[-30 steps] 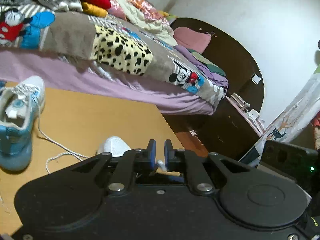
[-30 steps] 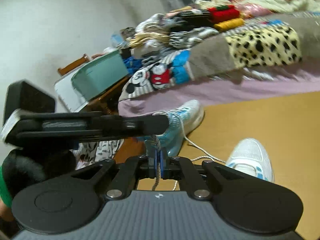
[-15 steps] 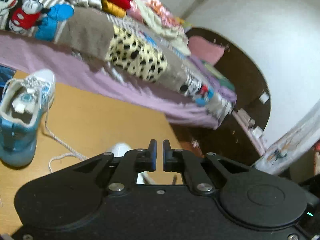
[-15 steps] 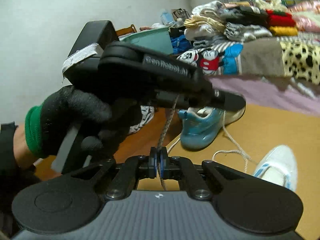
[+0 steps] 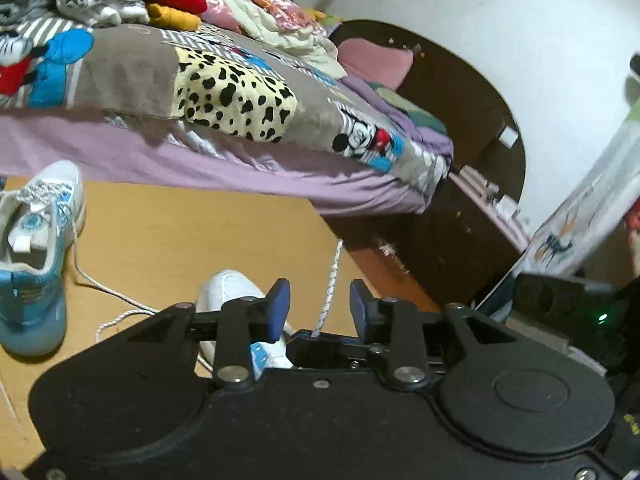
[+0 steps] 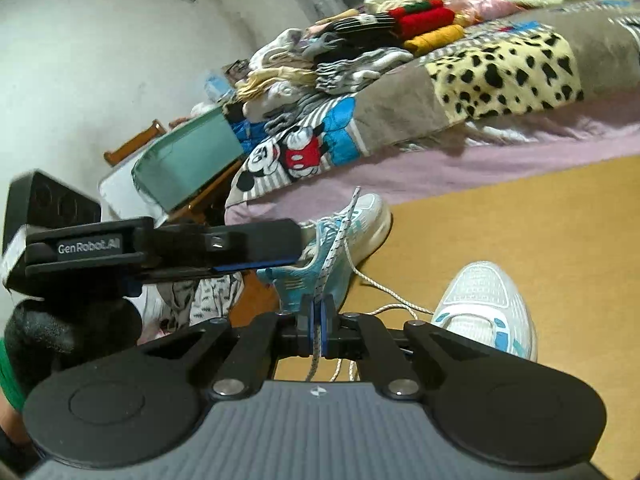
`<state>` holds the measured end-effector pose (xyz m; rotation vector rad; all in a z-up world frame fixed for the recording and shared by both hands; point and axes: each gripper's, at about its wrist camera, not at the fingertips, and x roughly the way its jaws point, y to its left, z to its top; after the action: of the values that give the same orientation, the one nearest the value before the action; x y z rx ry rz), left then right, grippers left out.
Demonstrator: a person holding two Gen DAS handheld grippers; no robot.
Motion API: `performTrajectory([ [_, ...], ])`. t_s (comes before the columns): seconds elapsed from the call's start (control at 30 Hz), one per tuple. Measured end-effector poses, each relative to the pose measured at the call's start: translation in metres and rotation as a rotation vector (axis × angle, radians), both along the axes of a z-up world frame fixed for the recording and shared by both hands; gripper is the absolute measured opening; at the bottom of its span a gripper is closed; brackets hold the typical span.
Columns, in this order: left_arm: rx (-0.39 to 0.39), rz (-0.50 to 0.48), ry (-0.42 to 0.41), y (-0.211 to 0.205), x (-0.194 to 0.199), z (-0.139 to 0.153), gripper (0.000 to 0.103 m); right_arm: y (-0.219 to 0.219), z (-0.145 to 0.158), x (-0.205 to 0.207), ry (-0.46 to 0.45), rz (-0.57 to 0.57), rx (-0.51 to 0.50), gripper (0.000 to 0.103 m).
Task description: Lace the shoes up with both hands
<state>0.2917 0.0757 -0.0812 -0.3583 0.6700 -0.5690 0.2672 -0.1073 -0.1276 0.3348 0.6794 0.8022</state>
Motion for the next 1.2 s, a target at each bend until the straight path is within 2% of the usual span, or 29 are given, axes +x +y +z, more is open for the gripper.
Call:
performTrajectory([
  [0.07, 0.044, -0.008, -0.012, -0.003, -0.001, 0.0, 0.03, 0.005, -0.001, -0.001, -0.023, 0.016, -0.026, 0.005],
  [0.37, 0.09, -0.022, -0.024, -0.009, -0.002, -0.003, 0.019, 0.02, -0.001, -0.004, -0.132, 0.051, -0.183, 0.005],
  [0.77, 0.125, -0.028, -0.038, -0.015, 0.001, -0.005, 0.002, 0.027, -0.006, -0.007, -0.159, 0.079, -0.225, 0.005],
  [1.07, 0.174, 0.03, -0.042, -0.017, 0.006, -0.005, 0.001, 0.021, -0.008, -0.005, -0.154, 0.076, -0.225, 0.007],
  [1.2, 0.254, 0.066, -0.038, -0.019, 0.009, -0.007, 0.001, 0.015, -0.009, -0.005, -0.14, 0.084, -0.22, 0.014],
])
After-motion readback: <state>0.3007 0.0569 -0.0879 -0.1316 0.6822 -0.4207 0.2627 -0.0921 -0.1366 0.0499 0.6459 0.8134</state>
